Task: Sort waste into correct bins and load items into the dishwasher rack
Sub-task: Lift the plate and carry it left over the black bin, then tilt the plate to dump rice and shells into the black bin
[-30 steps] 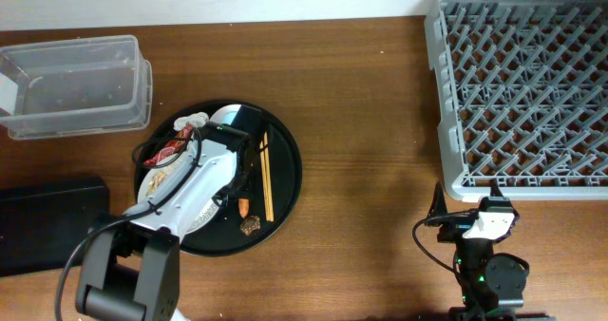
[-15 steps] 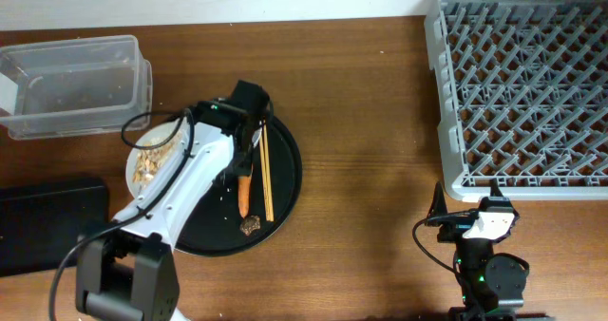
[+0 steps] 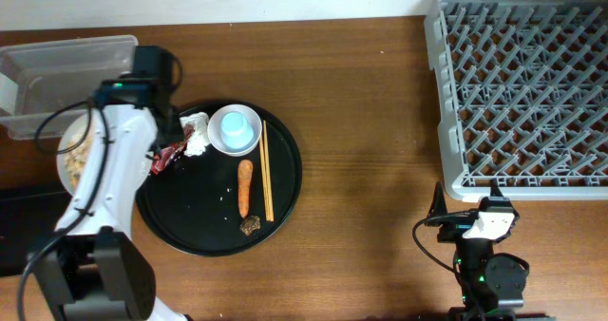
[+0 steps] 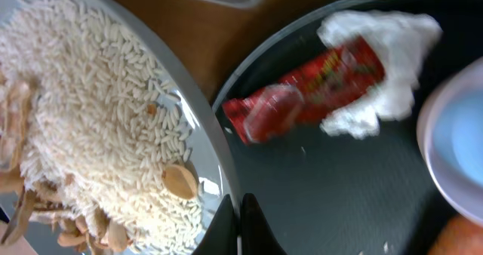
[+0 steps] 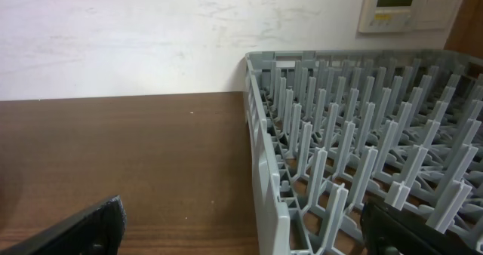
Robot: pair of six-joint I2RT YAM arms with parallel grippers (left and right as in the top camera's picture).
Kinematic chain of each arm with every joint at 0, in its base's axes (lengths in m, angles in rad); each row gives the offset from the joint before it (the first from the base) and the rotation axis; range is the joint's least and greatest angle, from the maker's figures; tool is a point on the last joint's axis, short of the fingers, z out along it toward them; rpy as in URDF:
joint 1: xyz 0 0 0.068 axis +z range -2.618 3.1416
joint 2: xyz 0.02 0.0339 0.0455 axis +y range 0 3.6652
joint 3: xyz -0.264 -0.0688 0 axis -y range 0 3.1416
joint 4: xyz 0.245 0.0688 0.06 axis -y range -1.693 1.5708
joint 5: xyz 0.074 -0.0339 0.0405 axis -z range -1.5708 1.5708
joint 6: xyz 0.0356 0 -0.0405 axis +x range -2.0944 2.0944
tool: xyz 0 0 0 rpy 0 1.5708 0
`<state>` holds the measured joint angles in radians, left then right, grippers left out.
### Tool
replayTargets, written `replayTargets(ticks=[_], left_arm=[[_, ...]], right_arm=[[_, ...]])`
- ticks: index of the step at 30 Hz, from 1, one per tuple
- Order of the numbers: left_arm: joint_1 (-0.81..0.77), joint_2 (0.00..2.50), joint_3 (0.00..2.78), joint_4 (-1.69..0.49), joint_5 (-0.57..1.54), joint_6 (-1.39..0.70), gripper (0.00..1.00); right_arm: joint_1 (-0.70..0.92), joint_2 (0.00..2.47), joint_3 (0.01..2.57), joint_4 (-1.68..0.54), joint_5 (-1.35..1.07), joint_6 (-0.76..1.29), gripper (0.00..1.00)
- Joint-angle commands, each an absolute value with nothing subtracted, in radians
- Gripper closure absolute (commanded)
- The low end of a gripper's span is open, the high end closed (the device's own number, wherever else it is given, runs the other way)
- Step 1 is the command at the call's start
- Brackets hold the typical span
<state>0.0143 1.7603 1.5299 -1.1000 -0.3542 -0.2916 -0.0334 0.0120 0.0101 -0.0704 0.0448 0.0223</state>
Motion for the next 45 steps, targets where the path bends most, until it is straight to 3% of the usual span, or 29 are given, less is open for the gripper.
replayTargets(ticks=[1,16,45], left_arm=[[0.119,1.767,1.555,-1.05,-0.273,-0.302,0.99],[0.454,1.768,1.554,-0.951,-0.107,-0.302,0.99],[0.962,1.768,1.553,-0.897,0.763,-0.302,0.99]], right_arm=[[-0.04,0.004,0.006,-0.078,0.057,0.023,0.02],[-0.04,0.004,0.006,-0.078,0.057,0.023,0.02],[-0.04,0.004,0.006,-0.078,0.057,0.022,0.02]])
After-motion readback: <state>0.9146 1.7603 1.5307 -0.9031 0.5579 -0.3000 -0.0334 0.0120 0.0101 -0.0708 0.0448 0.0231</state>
